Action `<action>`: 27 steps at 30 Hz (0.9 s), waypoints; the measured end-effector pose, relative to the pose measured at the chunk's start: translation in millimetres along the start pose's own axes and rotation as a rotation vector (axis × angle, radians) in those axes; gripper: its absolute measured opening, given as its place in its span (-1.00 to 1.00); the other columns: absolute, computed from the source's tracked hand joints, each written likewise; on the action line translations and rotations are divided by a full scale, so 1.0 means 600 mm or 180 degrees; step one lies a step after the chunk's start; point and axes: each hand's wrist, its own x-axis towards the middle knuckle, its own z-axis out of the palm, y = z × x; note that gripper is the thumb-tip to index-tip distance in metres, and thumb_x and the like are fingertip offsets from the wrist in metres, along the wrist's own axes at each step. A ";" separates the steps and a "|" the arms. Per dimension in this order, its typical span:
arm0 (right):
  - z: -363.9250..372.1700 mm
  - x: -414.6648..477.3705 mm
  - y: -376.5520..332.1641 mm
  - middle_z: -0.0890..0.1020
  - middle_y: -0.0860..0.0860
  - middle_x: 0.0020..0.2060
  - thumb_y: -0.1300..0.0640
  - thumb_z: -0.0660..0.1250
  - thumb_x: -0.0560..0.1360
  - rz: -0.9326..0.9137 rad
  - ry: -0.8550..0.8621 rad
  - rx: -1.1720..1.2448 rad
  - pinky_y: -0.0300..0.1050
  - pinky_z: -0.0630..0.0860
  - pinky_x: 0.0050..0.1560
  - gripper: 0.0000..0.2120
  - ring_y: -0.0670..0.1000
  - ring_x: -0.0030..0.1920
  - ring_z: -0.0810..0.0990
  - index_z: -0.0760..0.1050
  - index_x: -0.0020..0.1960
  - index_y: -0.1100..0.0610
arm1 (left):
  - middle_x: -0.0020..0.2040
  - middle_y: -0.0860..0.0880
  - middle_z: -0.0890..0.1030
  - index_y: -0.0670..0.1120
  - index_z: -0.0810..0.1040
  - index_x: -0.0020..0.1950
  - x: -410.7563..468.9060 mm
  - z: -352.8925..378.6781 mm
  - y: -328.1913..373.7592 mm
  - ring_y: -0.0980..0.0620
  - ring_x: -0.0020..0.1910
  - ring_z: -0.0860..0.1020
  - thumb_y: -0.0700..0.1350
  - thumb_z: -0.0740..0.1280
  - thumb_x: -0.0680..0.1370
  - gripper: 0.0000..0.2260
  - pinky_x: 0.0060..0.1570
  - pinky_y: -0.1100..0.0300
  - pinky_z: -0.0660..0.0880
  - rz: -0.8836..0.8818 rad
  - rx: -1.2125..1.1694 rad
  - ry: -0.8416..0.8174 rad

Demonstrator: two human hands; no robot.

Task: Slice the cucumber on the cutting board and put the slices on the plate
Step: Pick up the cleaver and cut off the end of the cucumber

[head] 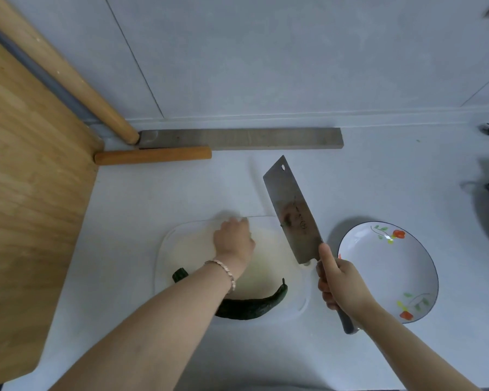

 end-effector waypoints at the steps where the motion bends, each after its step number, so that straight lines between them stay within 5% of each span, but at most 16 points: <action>1: 0.002 -0.001 -0.004 0.20 -0.03 -0.57 -0.24 0.08 0.55 0.0071 -0.0125 0.0088 -0.24 0.14 -0.48 -0.50 -0.04 -0.57 0.14 0.16 -0.38 0.11 | 0.11 -0.14 0.50 -0.13 0.45 0.06 0.003 -0.006 -0.025 -0.15 0.12 0.45 -0.12 0.24 0.49 -0.82 -0.03 0.06 0.41 -0.0143 0.0059 0.0089; 9: 0.042 0.003 -0.024 0.15 0.00 -0.51 -0.34 0.02 0.51 0.0575 -0.0972 0.0713 -0.24 0.08 -0.48 -0.48 -0.03 -0.55 0.10 0.22 -0.32 0.10 | 0.06 -0.11 0.55 -0.10 0.50 0.07 -0.008 -0.026 -0.152 -0.15 0.09 0.43 -0.07 0.25 0.51 -0.81 0.01 0.05 0.38 -0.0078 0.0311 0.0326; 12: 0.055 0.004 -0.031 0.16 0.00 -0.52 -0.34 0.02 0.51 0.0595 -0.1057 0.0758 -0.26 0.09 -0.51 -0.47 -0.04 -0.56 0.11 0.24 -0.34 0.10 | -0.03 -0.12 0.59 -0.15 0.59 -0.02 -0.023 -0.040 -0.127 -0.14 0.00 0.47 -0.11 0.31 0.50 -0.85 -0.01 0.05 0.39 0.0227 -0.0932 0.0999; 16: 0.064 0.003 -0.035 0.16 -0.01 -0.53 -0.34 0.03 0.50 0.0670 -0.1097 0.0807 -0.27 0.08 -0.52 -0.46 -0.05 -0.58 0.10 0.25 -0.35 0.10 | -0.28 0.03 0.54 -0.11 0.57 -0.18 -0.046 -0.085 -0.067 0.07 -0.25 0.48 -0.03 0.35 0.49 -0.85 -0.32 0.33 0.39 -0.0670 -0.3407 -0.0099; 19: 0.068 -0.001 -0.037 0.17 -0.02 -0.54 -0.34 0.03 0.50 0.0708 -0.1130 0.0805 -0.28 0.09 -0.54 -0.46 -0.05 -0.59 0.11 0.24 -0.35 0.10 | -0.19 0.06 0.54 -0.09 0.56 -0.09 -0.045 -0.080 -0.061 0.14 -0.21 0.45 0.03 0.35 0.48 -0.81 -0.16 0.23 0.34 -0.1104 -0.3631 -0.0702; 27: 0.068 -0.006 -0.039 0.17 -0.02 -0.55 -0.35 0.03 0.50 0.0735 -0.1143 0.0746 -0.28 0.09 -0.55 -0.46 -0.05 -0.59 0.10 0.24 -0.35 0.10 | -0.23 -0.02 0.55 -0.05 0.56 -0.27 -0.033 -0.061 -0.075 0.02 -0.21 0.43 -0.10 0.39 0.45 -0.89 -0.30 0.22 0.29 -0.1370 -0.3921 -0.0583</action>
